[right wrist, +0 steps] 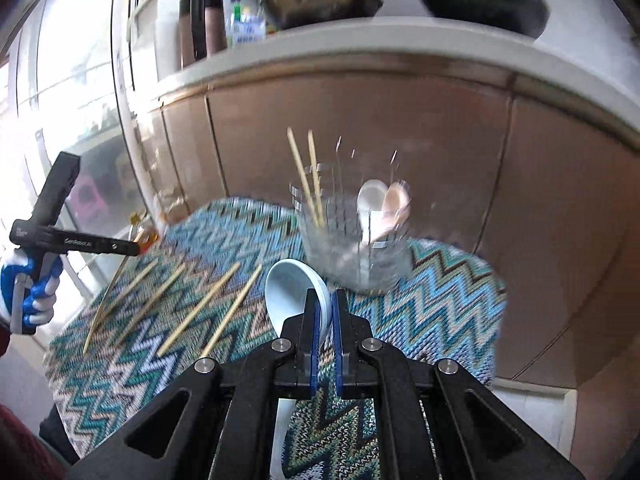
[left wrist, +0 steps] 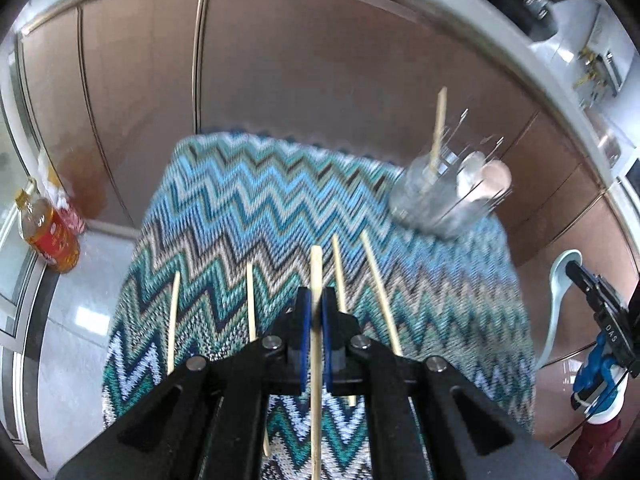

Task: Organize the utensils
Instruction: 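Carry the chopstick with the left gripper while the right gripper carries the white spoon to the holder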

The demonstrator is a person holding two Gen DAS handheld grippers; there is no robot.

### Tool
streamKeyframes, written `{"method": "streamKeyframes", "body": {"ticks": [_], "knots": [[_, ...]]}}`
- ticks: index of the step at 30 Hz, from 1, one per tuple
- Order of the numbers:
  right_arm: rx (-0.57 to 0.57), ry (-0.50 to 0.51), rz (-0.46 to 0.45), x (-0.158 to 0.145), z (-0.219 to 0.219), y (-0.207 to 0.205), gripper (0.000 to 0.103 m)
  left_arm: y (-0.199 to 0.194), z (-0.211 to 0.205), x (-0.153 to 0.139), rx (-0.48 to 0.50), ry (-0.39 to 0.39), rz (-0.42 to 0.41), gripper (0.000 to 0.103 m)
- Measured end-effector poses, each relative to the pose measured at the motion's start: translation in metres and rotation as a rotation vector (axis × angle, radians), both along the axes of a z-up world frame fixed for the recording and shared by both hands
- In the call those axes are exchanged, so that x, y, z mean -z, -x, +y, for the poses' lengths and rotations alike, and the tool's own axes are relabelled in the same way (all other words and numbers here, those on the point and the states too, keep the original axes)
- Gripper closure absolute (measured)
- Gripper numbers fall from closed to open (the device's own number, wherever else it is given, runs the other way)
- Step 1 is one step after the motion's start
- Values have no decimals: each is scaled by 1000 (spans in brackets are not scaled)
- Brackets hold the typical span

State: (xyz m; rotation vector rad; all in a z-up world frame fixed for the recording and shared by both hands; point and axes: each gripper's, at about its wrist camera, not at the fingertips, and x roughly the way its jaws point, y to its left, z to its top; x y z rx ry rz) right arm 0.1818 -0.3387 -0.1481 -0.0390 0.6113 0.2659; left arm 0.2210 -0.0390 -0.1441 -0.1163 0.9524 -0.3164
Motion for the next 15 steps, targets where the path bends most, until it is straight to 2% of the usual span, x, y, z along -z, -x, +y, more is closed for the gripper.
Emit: {"method": "streamKeyframes", "body": {"ticks": [2,7,15], "knots": [[24,-7,-42,-16,1,9,97,9,-4,-26,9,19,-63,99],[75,-25,-161,-54,3,11,97,-11,-24,-72,54,69,-197,99],[155,-65,-341,-96,6,-36,97,-52,-89,-143,86,228,-418,99]]}}
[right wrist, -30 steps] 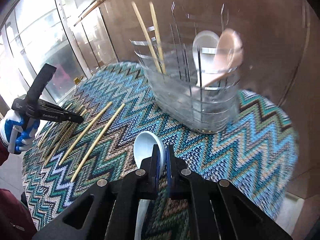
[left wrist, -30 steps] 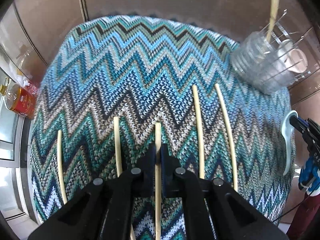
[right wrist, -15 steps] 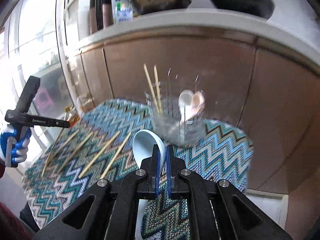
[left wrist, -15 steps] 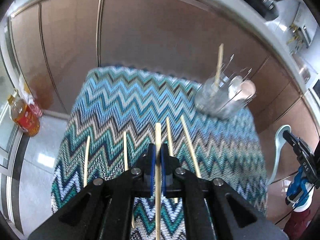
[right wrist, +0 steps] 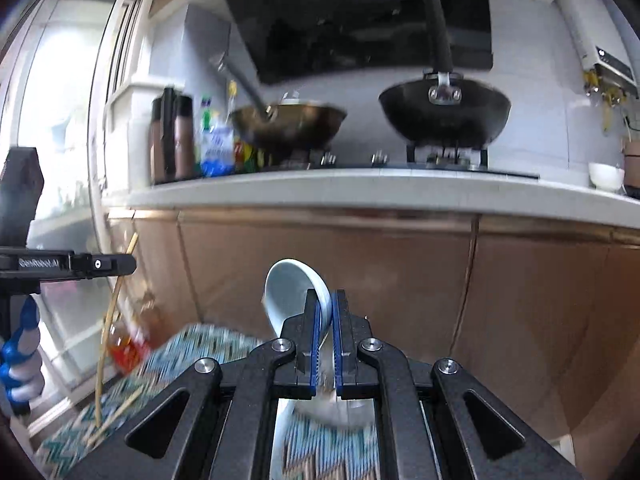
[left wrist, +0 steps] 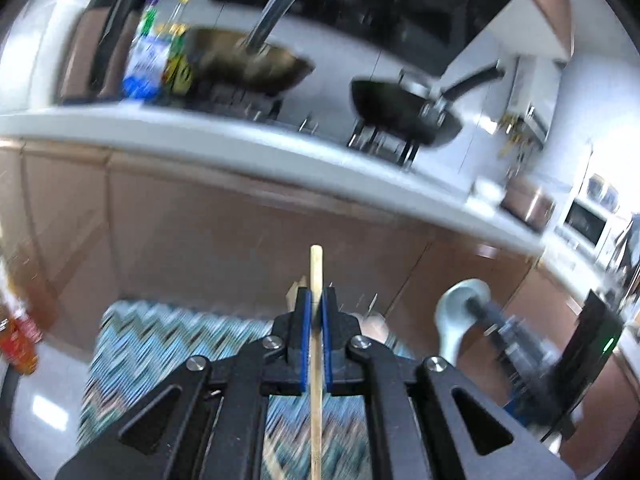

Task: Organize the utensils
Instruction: 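Carry the chopstick with the left gripper while the right gripper carries the white spoon to the holder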

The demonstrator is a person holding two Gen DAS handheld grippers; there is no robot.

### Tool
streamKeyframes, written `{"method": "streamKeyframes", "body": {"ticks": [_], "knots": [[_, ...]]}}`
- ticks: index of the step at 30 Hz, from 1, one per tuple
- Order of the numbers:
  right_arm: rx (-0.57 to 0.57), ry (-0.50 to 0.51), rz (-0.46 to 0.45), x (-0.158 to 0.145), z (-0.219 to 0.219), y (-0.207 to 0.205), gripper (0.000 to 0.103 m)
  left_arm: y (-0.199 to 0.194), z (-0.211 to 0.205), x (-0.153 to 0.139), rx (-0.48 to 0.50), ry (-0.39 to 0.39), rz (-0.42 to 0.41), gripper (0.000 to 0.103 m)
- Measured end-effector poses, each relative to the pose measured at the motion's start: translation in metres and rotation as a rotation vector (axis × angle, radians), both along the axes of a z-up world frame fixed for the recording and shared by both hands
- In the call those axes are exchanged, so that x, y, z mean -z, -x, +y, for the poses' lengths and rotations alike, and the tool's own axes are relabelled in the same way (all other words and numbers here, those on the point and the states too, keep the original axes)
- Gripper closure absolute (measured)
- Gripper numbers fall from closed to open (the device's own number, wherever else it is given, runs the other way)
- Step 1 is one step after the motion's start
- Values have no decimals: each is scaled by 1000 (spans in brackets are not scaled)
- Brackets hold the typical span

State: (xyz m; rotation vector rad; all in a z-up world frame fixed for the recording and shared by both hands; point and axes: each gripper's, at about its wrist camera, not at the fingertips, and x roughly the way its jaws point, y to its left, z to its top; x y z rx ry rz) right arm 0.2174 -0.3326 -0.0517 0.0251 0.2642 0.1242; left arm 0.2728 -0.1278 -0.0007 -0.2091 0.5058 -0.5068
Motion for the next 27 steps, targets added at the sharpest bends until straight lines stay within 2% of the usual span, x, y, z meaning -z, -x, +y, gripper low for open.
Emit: {"method": "streamKeyframes", "body": {"ticks": [3,6,14,22,25,27], "knots": [[41,10,-57,-3,-2,-26,97,-22,-21,-12,-22,47,-66,99],[57,9,-99,3,-6,-52,97,-48,-41,-11,-40,91,-106,98],[108,-17,-100,48,-21,-105,97,-107,-92,45,-113,70,-156,98],[132,77,-96,84,-17,-108,95,-116,-97,99,-150,23,-166,97],[123,87,-89,87,-16,-101,94,-109,-91,102,-146,2,-161,96],[126,84,-88,86,-18,-95,89,-102,-85,98,-143,-9,-169,94]]}}
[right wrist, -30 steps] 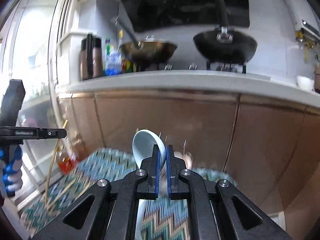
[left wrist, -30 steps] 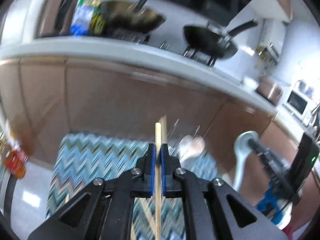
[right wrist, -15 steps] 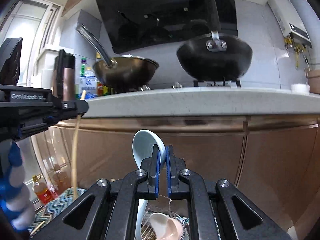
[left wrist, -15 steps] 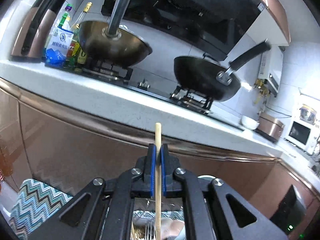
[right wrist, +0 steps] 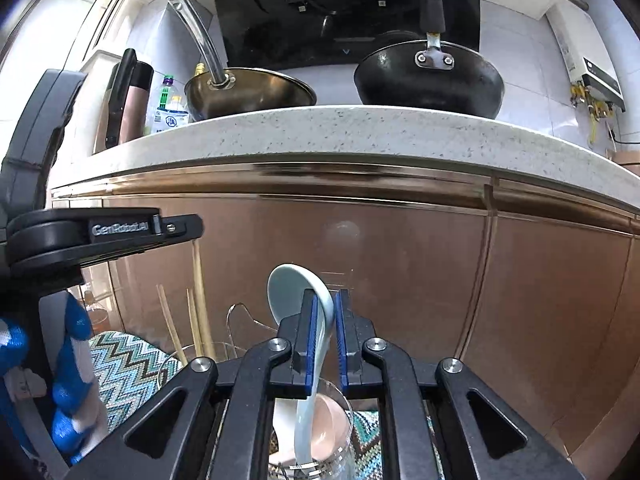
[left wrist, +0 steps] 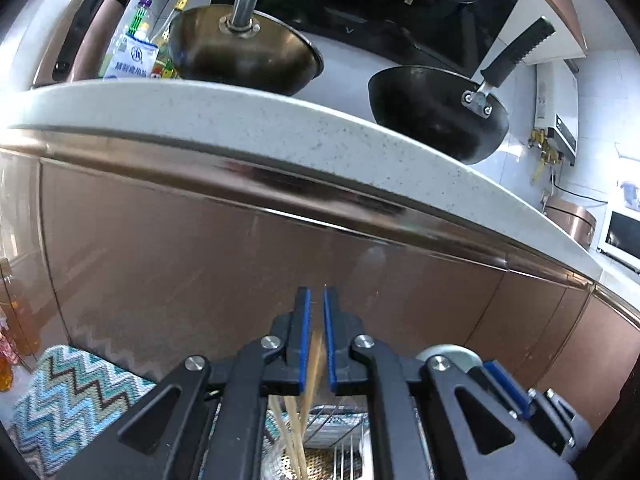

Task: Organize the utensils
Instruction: 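Open both grippers to drop the chopstick and white spoon into the holder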

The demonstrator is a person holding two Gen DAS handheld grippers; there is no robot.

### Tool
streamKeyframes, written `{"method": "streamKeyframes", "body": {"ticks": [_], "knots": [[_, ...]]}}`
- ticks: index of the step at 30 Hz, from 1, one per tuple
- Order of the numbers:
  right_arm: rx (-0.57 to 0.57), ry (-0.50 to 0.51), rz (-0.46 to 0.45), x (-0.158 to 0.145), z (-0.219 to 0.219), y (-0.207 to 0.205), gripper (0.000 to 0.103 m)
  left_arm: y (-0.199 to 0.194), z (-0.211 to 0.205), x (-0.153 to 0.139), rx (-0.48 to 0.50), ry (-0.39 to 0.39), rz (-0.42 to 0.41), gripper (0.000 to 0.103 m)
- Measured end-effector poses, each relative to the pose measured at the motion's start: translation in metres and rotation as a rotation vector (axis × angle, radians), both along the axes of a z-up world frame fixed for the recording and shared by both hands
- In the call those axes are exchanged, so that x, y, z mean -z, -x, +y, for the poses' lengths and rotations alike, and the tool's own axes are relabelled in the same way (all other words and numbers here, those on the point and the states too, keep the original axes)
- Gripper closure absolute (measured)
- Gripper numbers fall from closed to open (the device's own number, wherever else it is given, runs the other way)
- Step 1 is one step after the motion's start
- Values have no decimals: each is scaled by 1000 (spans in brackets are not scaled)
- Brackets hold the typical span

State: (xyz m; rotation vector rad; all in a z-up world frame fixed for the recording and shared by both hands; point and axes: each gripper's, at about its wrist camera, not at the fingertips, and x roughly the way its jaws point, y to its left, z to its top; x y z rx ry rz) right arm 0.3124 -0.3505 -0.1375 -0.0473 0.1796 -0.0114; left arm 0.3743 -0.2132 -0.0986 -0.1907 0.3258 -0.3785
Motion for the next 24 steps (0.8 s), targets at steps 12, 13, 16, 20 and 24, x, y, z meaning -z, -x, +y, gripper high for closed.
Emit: {"method": "streamKeyframes", "body": {"ticks": [12,13,16,20,24], "knots": [[32,3,-19,-42,0,62,82,77,59,-60,-36,-56,-65,69],[31,4,-21,-47,1,72,82,85,64,-64,-43,-67,-68,68],[28,5,-25,-59,6,96,80,109,79,-75,-52,-91,-74,68],[29,15,-38,-74,11,129,78,148,104,-92,-65,-120,-99,68],[27,22,-55,-91,16,170,74,188,133,-106,-98,-134,-123,60]]}}
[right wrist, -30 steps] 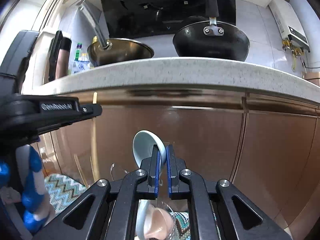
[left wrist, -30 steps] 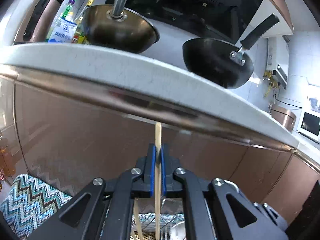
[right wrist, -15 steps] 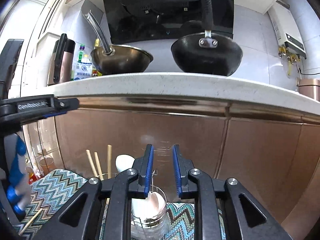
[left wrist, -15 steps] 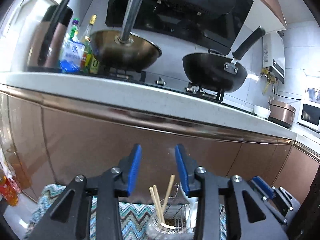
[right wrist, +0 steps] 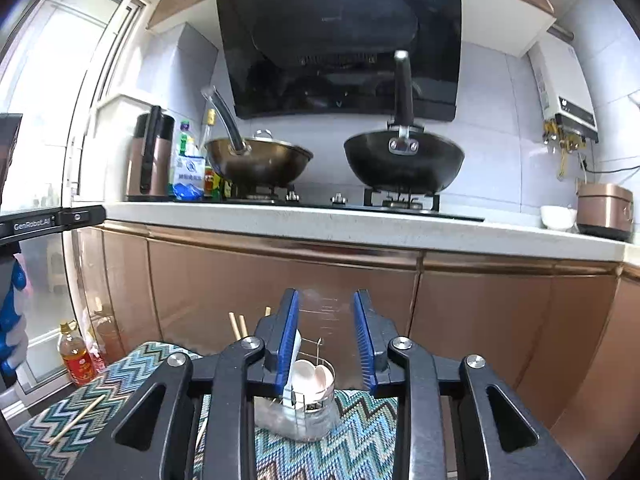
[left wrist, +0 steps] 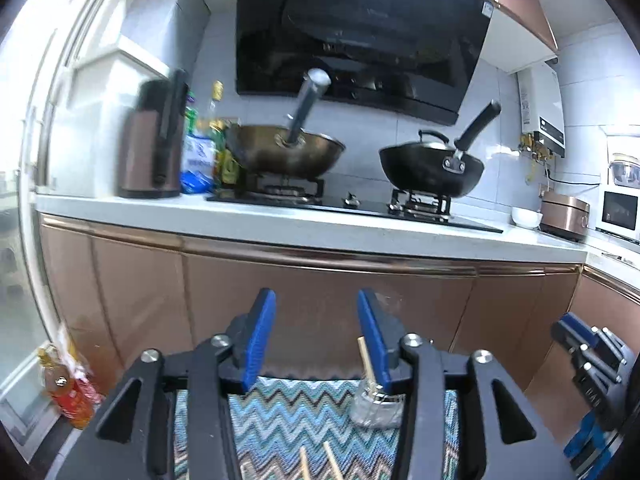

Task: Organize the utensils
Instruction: 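Open both grippers to drop the chopstick and white spoon into the holder, then move both open grippers back over the chopsticks on the cloth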

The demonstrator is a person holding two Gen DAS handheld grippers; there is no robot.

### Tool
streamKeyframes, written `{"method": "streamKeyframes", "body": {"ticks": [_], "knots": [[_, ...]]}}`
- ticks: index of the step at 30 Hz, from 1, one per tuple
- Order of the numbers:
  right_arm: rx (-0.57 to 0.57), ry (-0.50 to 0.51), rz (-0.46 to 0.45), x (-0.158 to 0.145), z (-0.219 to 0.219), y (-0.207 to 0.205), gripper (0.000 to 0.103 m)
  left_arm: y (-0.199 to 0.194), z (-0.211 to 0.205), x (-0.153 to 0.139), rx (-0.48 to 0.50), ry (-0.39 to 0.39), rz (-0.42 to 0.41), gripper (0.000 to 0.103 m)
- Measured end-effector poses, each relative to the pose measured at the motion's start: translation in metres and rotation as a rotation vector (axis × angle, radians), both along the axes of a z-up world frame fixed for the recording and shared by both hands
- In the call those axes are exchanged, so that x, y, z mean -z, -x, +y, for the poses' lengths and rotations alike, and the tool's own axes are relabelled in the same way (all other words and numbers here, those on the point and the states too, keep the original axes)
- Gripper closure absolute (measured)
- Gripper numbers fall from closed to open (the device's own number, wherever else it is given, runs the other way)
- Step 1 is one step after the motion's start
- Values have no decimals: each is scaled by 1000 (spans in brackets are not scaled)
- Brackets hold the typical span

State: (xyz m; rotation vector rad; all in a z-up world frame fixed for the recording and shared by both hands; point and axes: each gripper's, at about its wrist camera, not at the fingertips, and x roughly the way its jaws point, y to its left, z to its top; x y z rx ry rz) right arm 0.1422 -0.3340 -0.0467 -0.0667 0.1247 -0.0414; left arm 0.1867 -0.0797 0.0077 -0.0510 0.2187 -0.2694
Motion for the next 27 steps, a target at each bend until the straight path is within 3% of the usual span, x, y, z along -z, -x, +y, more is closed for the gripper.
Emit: {"method": "streamKeyframes", "body": {"ticks": [13,27], "knots": [[-10,9,-41,-34,19,103,64,104,91,-32,-134,-31,-53,58],[-7,-14,-47,-35,15,144,64,119,140,-19,-235,-22,44,58]]}}
